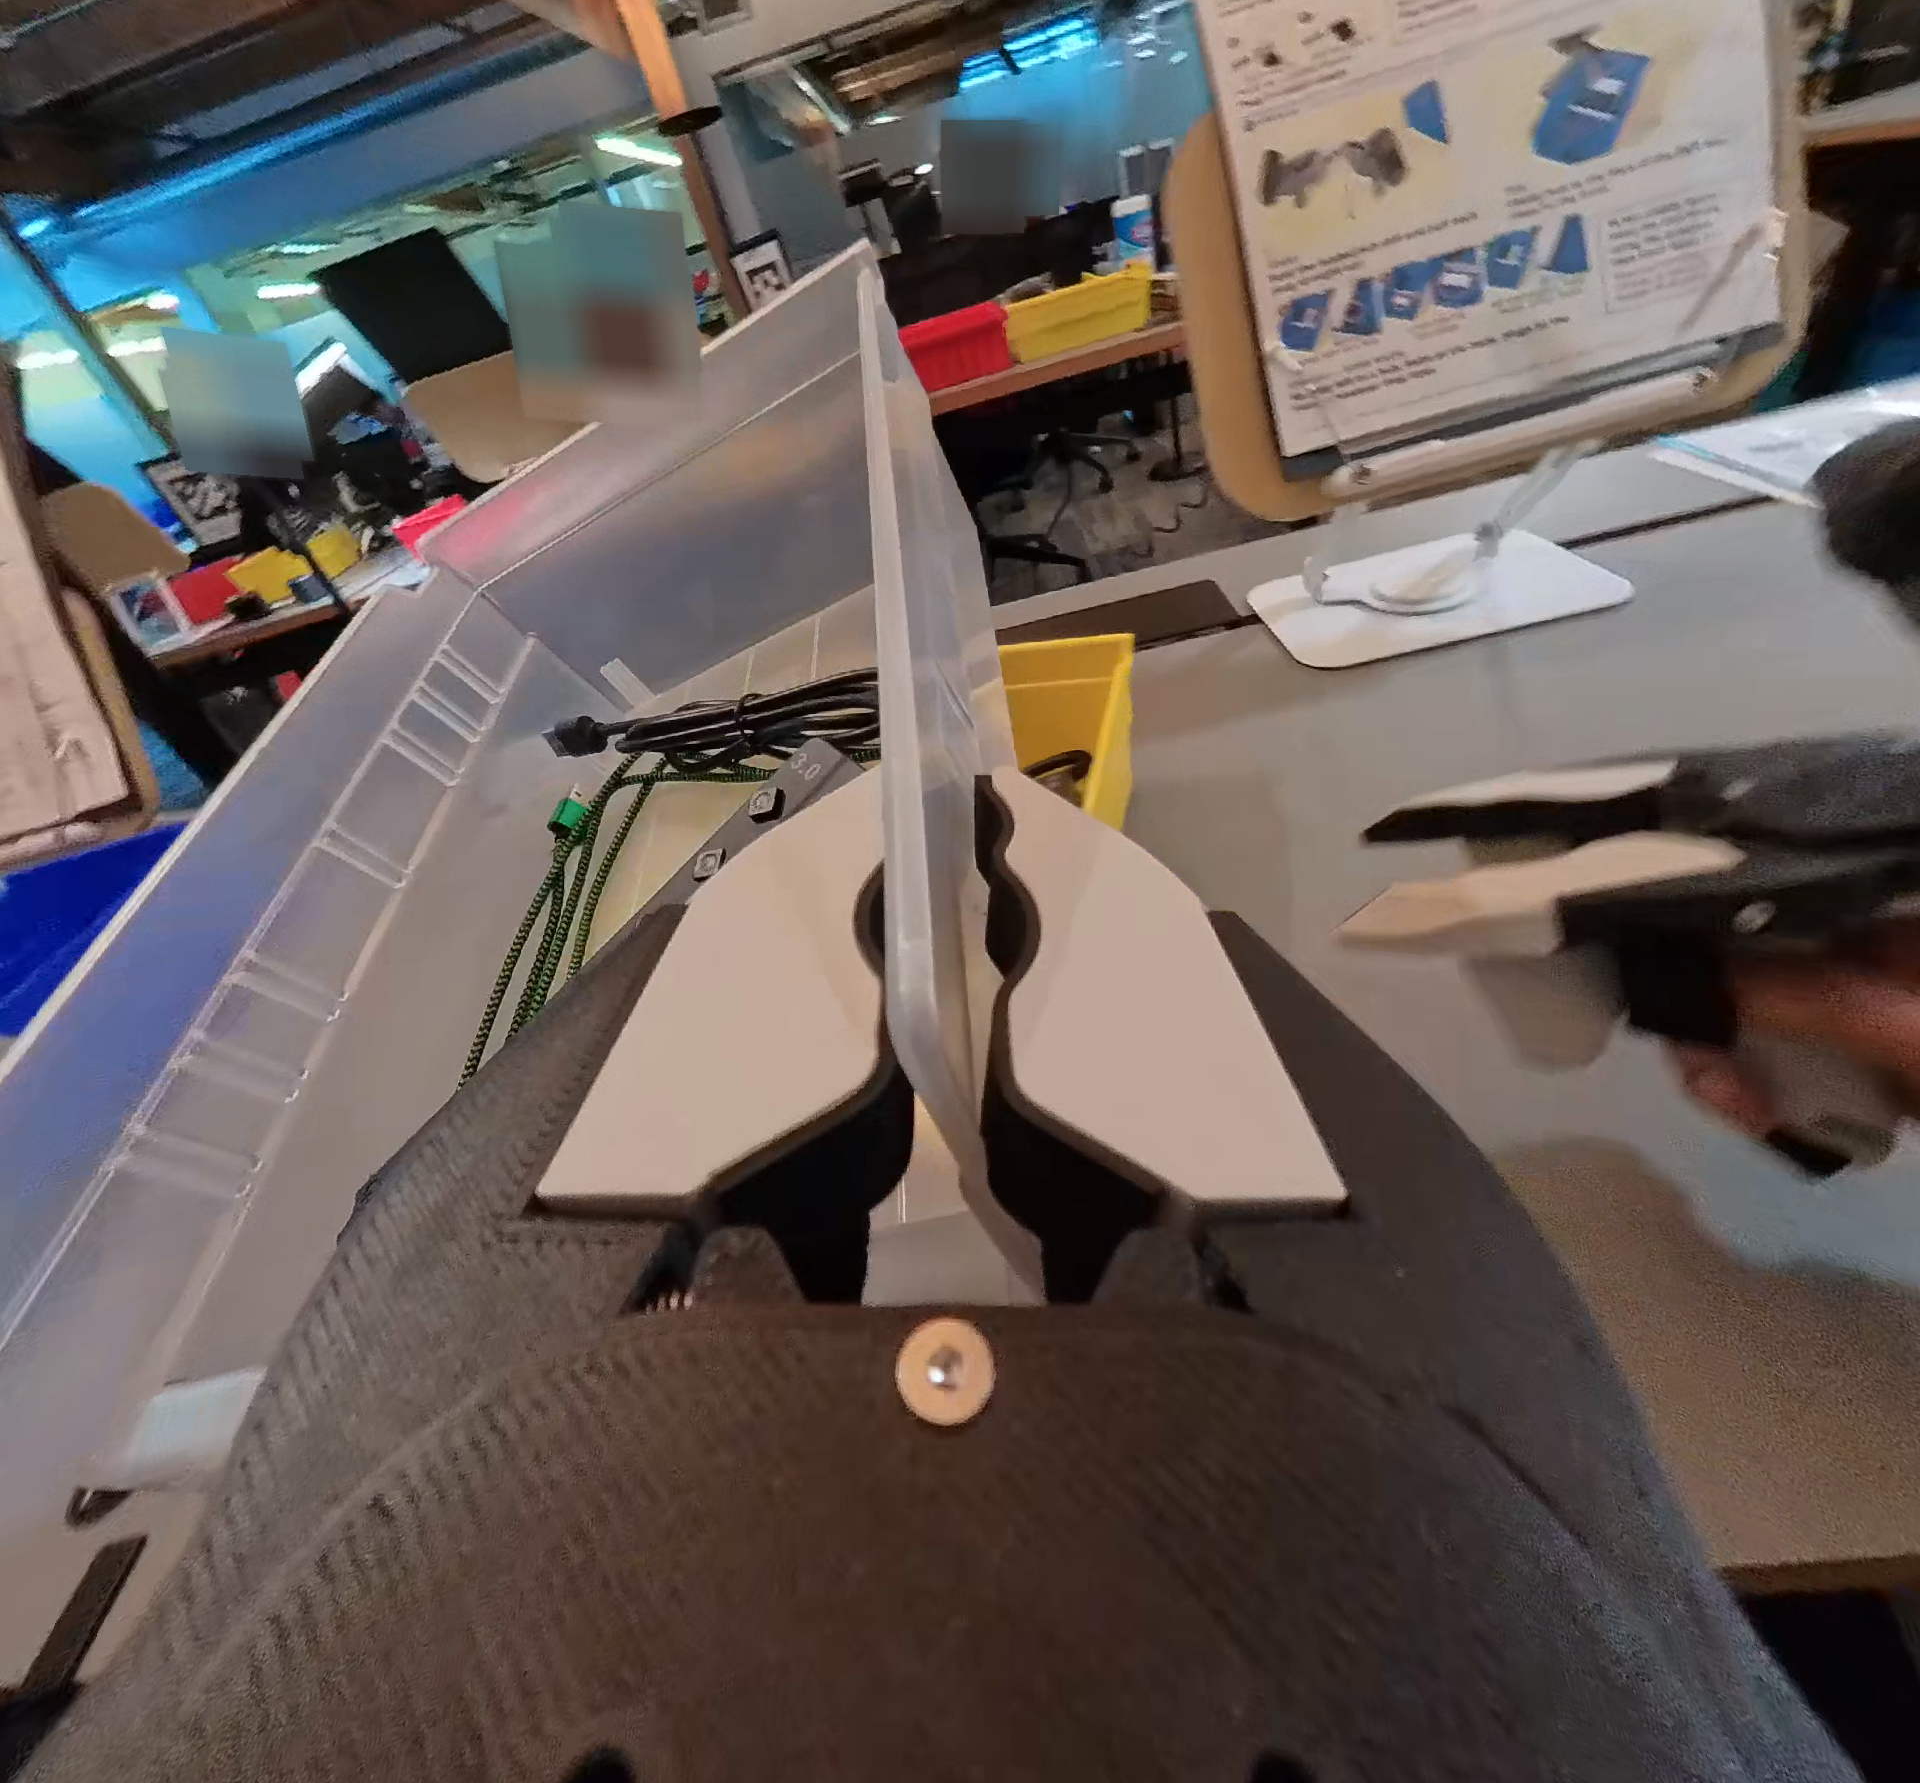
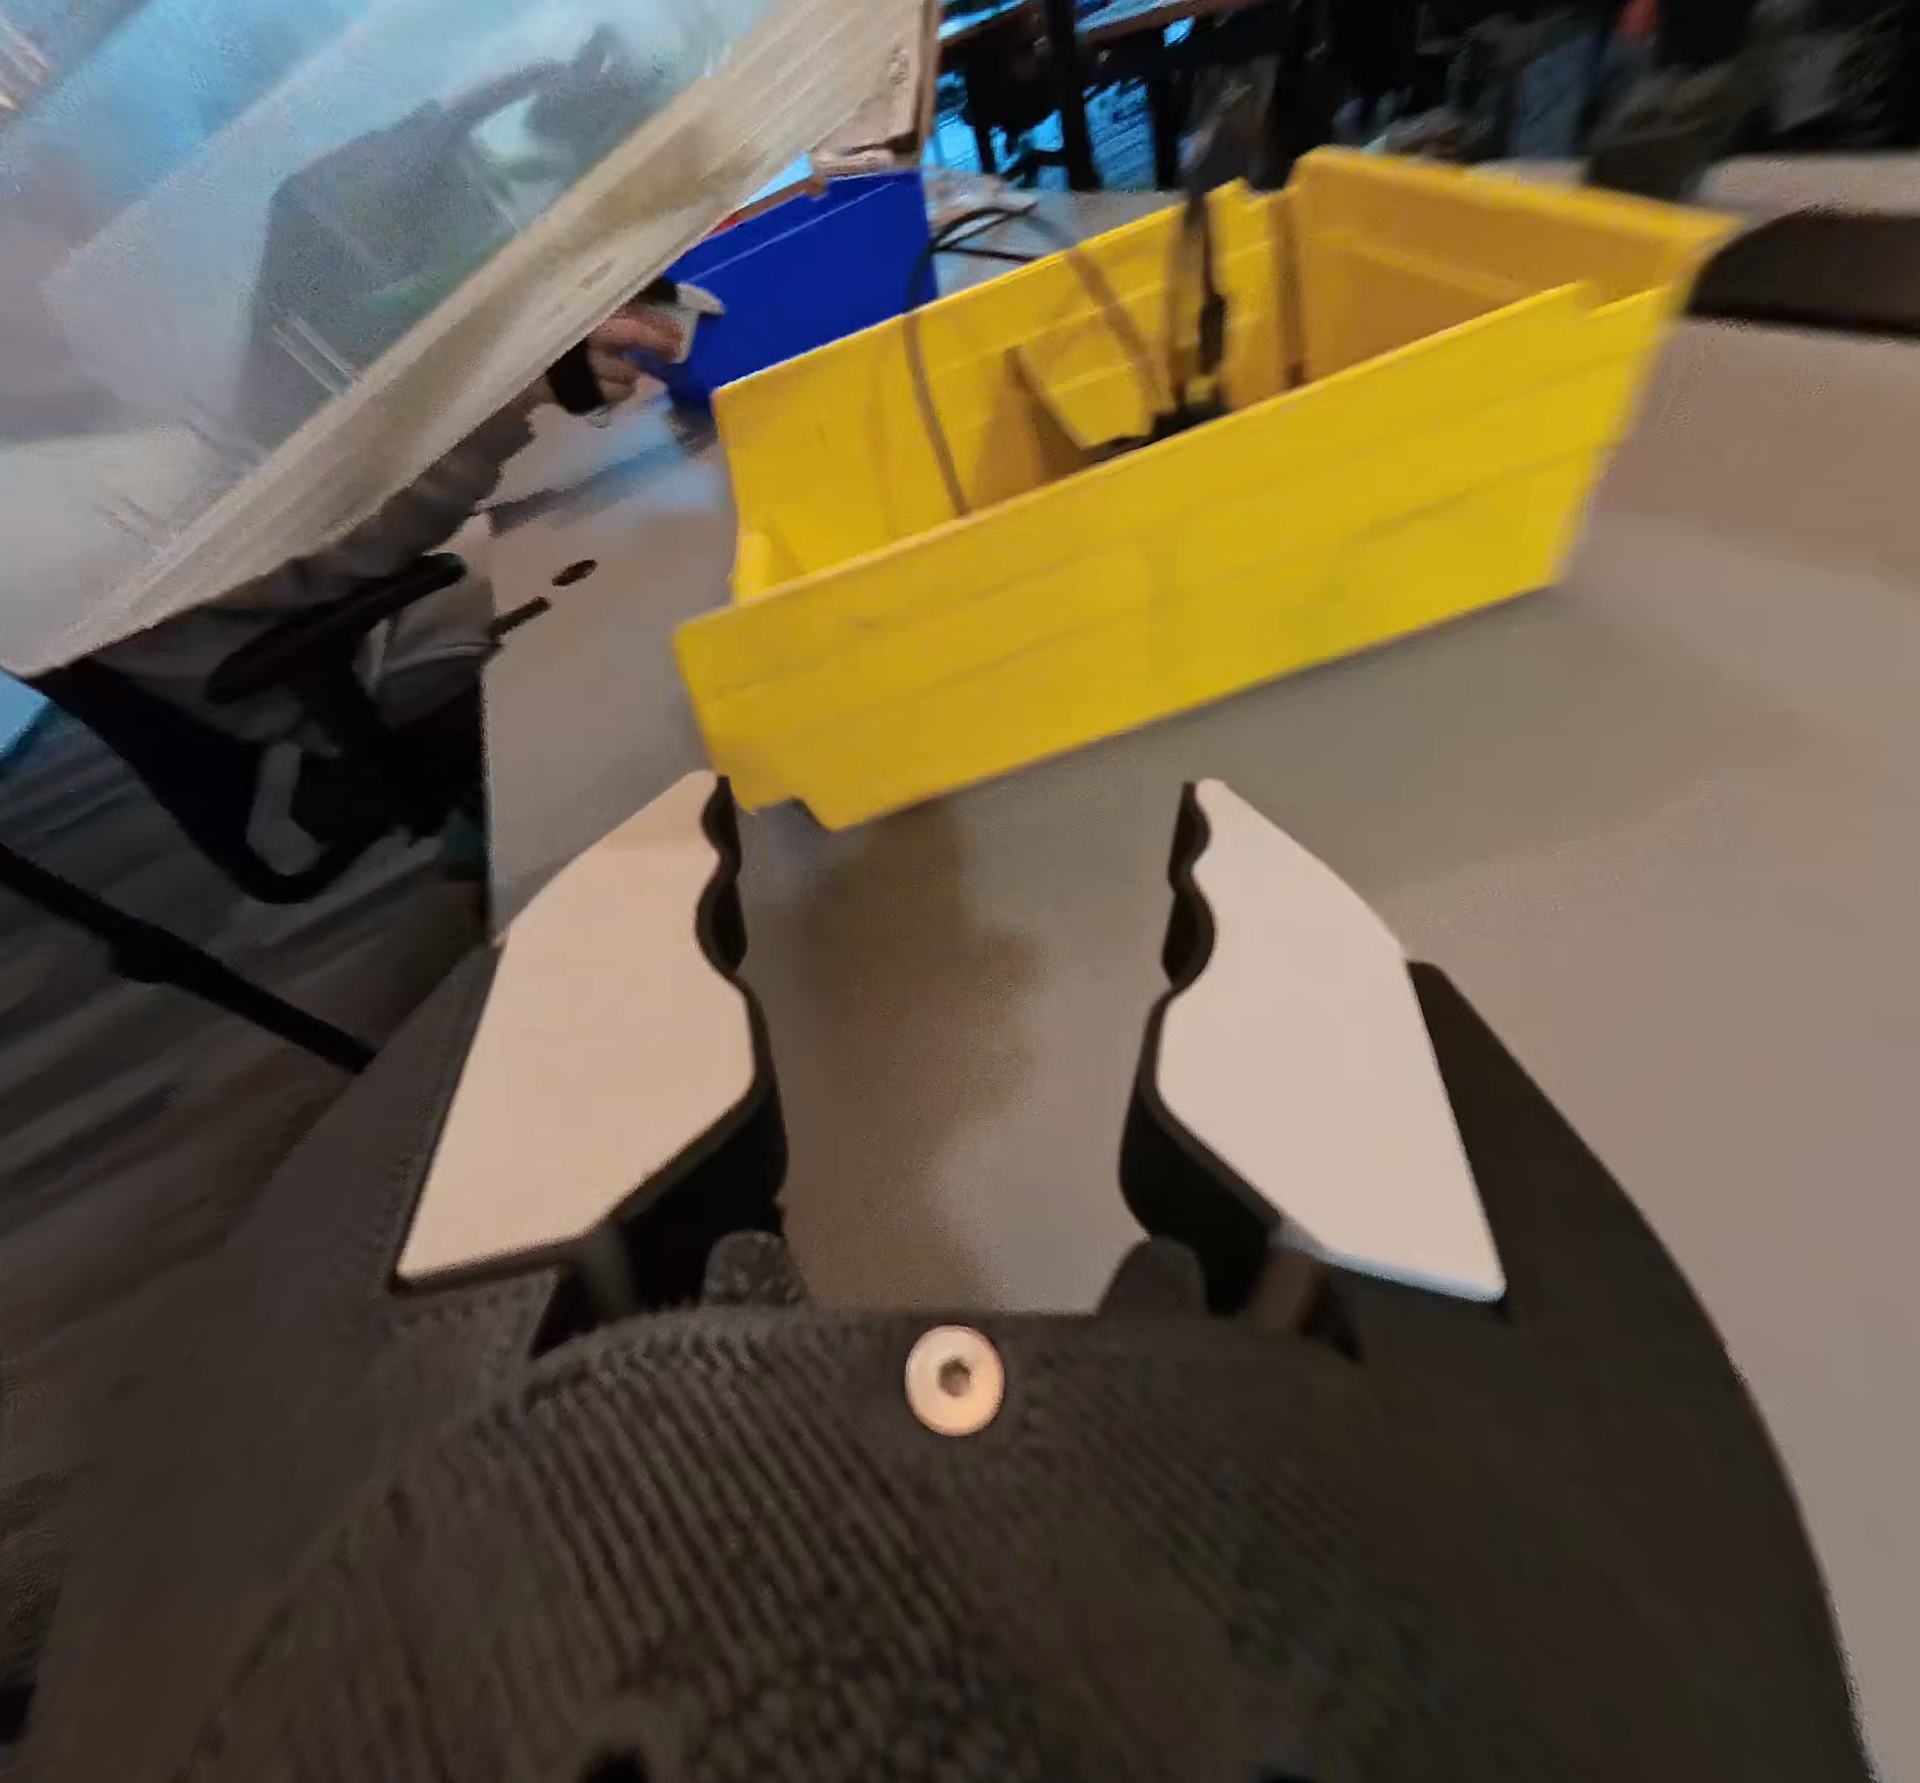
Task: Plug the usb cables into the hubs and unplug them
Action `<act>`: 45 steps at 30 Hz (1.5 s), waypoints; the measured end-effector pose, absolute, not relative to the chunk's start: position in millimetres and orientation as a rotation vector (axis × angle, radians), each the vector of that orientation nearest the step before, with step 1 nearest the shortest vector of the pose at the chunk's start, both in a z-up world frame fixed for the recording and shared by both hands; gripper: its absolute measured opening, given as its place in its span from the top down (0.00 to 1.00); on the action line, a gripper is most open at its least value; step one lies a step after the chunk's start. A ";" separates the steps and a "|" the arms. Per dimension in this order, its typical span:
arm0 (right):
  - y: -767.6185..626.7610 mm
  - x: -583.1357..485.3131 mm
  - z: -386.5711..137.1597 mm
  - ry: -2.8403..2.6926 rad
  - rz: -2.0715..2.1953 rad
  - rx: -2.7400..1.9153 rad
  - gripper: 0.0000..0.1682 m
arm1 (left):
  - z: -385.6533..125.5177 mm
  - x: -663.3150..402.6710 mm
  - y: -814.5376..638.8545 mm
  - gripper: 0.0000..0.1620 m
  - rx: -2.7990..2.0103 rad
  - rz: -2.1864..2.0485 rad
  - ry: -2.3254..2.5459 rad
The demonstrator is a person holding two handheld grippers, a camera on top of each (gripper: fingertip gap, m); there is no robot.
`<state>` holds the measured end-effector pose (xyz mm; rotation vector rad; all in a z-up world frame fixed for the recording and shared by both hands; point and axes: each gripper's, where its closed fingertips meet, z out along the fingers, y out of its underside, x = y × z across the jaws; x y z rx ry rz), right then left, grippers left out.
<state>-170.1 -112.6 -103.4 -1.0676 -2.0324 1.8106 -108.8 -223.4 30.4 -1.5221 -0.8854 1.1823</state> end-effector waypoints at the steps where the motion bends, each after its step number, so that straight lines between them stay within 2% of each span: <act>1: -82.9 -168.7 -99.8 -2.003 1.778 -1.052 0.53 | 30.2 -106.2 -211.7 0.94 -1.547 1.178 -0.853; 9: 160.8 -158.8 -95.8 -1.669 1.566 -1.200 0.61 | 18.0 -71.8 -80.8 0.94 -1.687 1.033 -0.528; 12: 207.1 -145.9 -87.5 -1.516 1.671 -1.366 0.62 | 8.3 -59.9 -25.4 0.94 -1.696 0.914 -0.418; 15: 227.6 -129.3 -77.0 -1.398 1.749 -1.408 0.62 | -10.4 -52.1 26.3 0.94 -1.731 0.824 -0.316; 26: 267.0 -57.9 -105.8 -1.357 1.593 -1.516 0.62 | -102.3 -57.7 138.6 0.94 -1.870 0.627 -0.191; 34: 265.2 -42.6 -100.7 -1.315 1.572 -1.500 0.61 | -127.9 -67.6 166.6 0.93 -1.895 0.574 -0.160; 37: 242.6 -45.5 -93.8 -1.345 1.622 -1.433 0.57 | -133.7 -63.4 168.8 0.94 -1.869 0.442 -0.245; 42: 188.4 -38.1 -69.6 -1.396 1.690 -1.217 0.31 | -106.2 -33.1 147.7 0.66 -1.727 0.478 -0.161; 45: 166.7 -42.9 -82.8 -1.426 1.591 -1.254 0.20 | -96.1 -30.2 123.8 0.62 -1.640 0.491 -0.227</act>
